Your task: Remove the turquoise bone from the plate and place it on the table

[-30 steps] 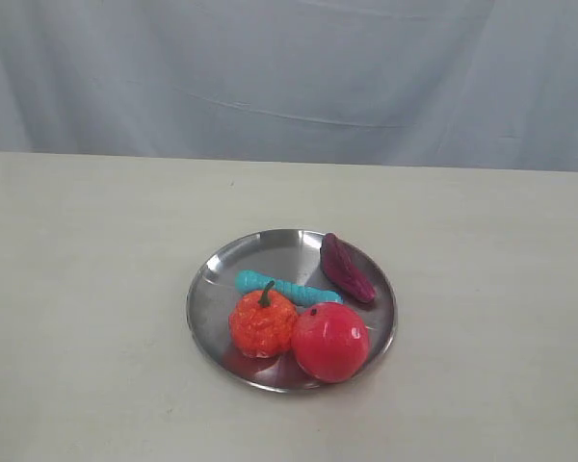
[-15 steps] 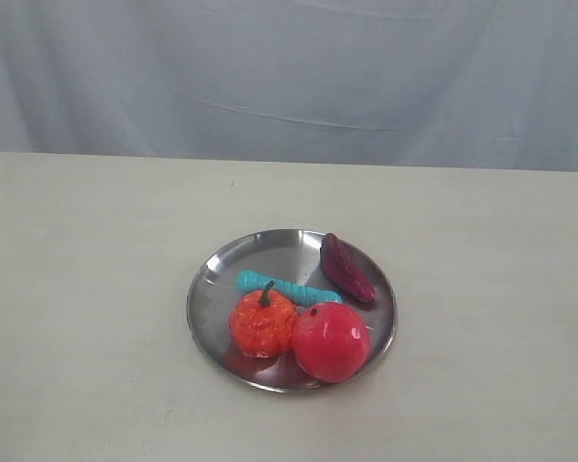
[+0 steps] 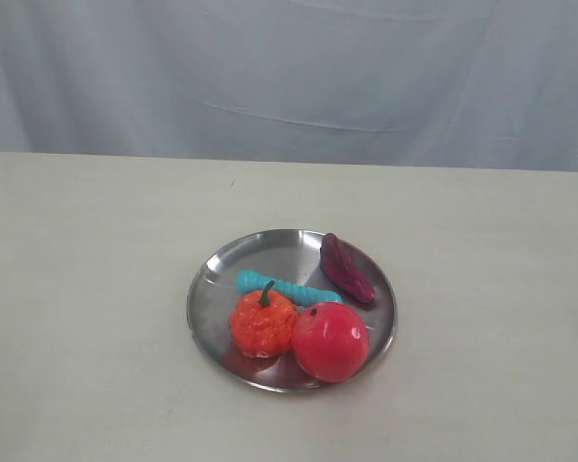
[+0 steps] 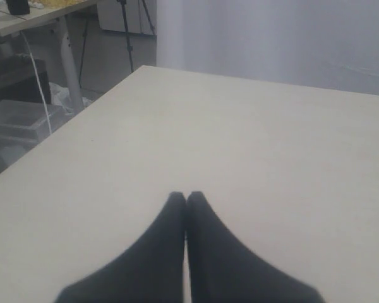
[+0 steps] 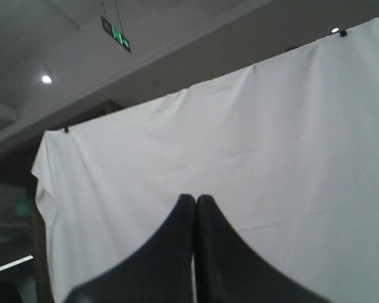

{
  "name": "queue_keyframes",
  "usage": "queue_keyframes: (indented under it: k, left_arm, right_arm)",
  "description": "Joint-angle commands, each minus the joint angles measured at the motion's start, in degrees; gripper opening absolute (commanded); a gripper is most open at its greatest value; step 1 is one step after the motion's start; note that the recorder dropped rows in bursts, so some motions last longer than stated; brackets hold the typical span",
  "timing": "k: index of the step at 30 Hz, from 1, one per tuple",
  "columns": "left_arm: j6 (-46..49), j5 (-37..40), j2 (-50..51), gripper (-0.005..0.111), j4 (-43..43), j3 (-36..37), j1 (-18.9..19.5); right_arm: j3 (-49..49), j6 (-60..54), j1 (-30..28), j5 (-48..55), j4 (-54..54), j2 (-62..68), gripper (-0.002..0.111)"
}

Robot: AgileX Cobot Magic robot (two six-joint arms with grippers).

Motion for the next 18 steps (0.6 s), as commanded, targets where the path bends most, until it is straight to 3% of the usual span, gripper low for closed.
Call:
queue_keyframes:
  k: [1, 5, 13, 18]
  left_arm:
    - [-0.24, -0.31, -0.07, 0.000, -0.07, 0.15, 0.15]
    - [-0.24, -0.31, -0.07, 0.000, -0.07, 0.15, 0.15]
    - [-0.24, -0.31, -0.07, 0.000, -0.07, 0.15, 0.15]
    - [-0.24, -0.31, -0.07, 0.000, -0.07, 0.15, 0.15]
  right_arm:
    - [-3.40, 4.14, -0.24, 4.49, 0.00, -0.27, 0.000]
    - [-13.31, 4.14, -0.24, 20.28, 0.00, 3.41, 0.000]
    - [-31.76, 4.44, -0.13, 30.03, -0.48, 24.18, 0.000]
    - [-50.00, -6.16, -0.13, 46.73, -0.71, 44.21, 0.000]
